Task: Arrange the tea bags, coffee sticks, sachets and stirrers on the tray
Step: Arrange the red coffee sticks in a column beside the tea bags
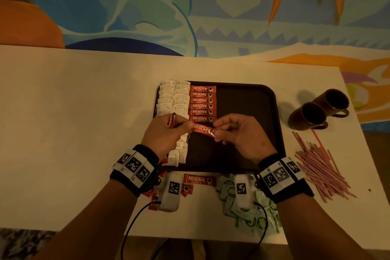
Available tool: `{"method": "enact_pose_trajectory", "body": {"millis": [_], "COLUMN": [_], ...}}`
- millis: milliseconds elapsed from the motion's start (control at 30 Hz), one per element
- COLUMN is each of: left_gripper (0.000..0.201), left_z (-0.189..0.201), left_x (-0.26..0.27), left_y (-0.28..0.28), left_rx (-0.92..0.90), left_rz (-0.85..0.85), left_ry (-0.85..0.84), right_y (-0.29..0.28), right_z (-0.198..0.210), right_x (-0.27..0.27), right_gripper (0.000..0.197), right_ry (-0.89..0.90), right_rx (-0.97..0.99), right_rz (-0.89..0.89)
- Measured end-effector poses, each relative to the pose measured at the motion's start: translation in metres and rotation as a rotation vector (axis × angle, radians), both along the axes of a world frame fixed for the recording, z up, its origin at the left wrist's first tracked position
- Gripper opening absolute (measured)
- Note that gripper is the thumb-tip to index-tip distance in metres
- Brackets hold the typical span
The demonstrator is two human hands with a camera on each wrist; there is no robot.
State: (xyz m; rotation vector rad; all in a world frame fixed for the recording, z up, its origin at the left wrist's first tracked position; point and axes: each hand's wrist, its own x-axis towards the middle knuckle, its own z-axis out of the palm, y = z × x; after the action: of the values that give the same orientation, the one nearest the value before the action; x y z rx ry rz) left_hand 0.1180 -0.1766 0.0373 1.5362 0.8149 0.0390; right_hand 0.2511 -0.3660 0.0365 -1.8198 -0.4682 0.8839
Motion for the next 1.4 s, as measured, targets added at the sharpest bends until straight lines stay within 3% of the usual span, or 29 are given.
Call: {"method": "enact_pose_trajectory", "body": {"millis": [200, 267, 400, 567, 1400], "left_gripper": [0.012, 0.013, 0.014, 0.013, 0.014], "left_z": [-0.004, -0.003, -0.003, -0.003, -0.001], "left_x": [-0.007, -0.009, -0.015, -0.022, -0.036], "left_y": [0.014, 0.015, 0.018, 0.023, 0.024], "left_rx": [0.012, -0.011, -0.042, -0.071, -0.101], "left_rz": [0.141, 0.152, 0.181, 0.207, 0.124], "left_ry": [0.080, 0.078, 0.061, 0.056, 0.060], "right_y": [0.014, 0.019, 0.017, 0.014, 0.039], "right_z": [-0.047, -0.056, -0.054, -0.062, -0.065], "right_x": [0.007, 0.005, -0.008, -0.028, -0.025], "right_gripper": [0.011, 0.021, 0.032, 0.046, 0.050], "right_ry": [-0.249, -0.372, -0.663, -0.705, -0.703], "right_rx": [-0.387, -0.496, -0.518, -0.512, -0.478], "right_rz": [0.049, 0.101, 0.237, 0.523, 0.429]}}
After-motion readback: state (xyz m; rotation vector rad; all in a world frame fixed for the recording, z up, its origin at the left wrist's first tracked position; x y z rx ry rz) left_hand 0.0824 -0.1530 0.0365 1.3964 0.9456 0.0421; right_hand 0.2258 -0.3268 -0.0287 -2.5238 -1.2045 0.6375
